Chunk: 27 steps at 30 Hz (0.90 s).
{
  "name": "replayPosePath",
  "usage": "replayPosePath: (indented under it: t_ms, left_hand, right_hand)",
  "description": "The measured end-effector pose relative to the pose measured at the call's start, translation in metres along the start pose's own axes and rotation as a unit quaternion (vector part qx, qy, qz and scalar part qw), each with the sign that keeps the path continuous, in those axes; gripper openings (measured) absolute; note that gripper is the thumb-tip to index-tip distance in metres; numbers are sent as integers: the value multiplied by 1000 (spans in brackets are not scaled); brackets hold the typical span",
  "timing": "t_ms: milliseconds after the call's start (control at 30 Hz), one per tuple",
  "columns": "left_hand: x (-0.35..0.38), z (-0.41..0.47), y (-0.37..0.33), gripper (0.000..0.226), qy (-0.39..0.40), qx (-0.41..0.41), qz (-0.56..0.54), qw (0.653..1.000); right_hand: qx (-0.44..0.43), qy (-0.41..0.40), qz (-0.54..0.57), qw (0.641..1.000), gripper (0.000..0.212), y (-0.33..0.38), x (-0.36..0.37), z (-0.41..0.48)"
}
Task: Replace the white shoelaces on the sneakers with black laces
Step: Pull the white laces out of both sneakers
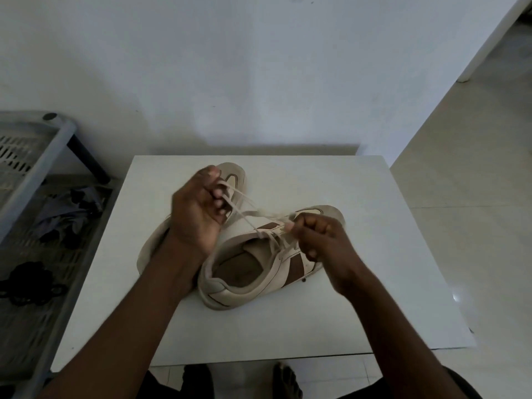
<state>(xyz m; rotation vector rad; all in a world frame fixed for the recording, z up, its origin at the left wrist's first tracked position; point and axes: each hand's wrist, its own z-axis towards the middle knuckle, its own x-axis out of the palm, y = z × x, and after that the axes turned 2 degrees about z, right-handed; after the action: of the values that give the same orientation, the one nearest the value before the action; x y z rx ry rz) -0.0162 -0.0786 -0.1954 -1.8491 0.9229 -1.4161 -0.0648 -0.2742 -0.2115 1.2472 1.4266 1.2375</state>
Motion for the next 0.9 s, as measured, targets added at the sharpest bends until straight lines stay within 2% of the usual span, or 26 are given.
replayPosePath:
  t_ms: [67, 133, 233, 300, 333, 400, 433, 467, 500, 567, 600, 667, 700, 767, 800, 833, 900]
  left_hand:
    - [-11, 5, -9, 14, -30, 21, -49, 998]
    - [-20, 11, -12, 14, -65, 72, -36, 995]
    - [-26, 18, -10, 21, -137, 125, 92, 978]
    - [-30, 21, -5, 26, -163, 146, 123, 968]
    - [-32, 24, -3, 26, -186, 161, 146, 958]
    - [-34, 26, 1, 23, -221, 196, 261, 919]
    - [-32, 24, 2, 19, -201, 213, 337, 895]
    - [-28, 20, 5, 12, -146, 225, 410, 872]
    - [-24, 14, 7, 3, -60, 233, 473, 848]
    - [-13, -1, 10, 19, 110, 245, 582, 767]
    - [-9, -7, 11, 30, 170, 240, 624, 724]
    - [-2, -13, 13, 41, 218, 164, 708, 651]
    - [0, -14, 16, 43, 208, 125, 754, 610]
    - [0, -16, 26, 39, 172, 90, 833, 519]
    - [-2, -18, 33, 35, 164, 79, 852, 491]
    - [-4, -21, 38, 31, 158, 71, 853, 493]
    - [-5, -28, 46, 28, 139, 56, 834, 531]
  right_hand:
    - [-6, -13, 169, 986, 23, 11, -13, 1]
    - [3, -99, 293, 951, 26, 13, -26, 5]
    - [47, -265, 318, 909, 25, 6, -33, 9]
    - [65, -334, 334, 879, 15, 0, -37, 12]
    - [74, -351, 322, 876, 12, -2, -40, 13]
    - [118, -329, 230, 908, 13, 0, -45, 13]
    - [150, -294, 150, 932, 14, 1, -47, 12]
    - [172, -255, 44, 950, 17, 1, -47, 11]
    - [173, -226, -79, 955, 20, 0, -44, 10]
    - [115, -231, -294, 920, 24, -5, -35, 9]
    - [62, -241, -351, 903, 21, -5, -27, 8]
    - [-35, -184, -363, 913, 13, -6, -9, 8]
    - [-52, -130, -361, 922, 9, -8, 0, 9]
    - [-42, -53, -389, 919, 9, -16, 14, 13]
    - [-36, -46, -396, 916, 10, -19, 18, 15]
    - [-31, -52, -393, 918, 10, -22, 21, 17]
    - [-28, -70, -390, 918, 7, -24, 24, 20]
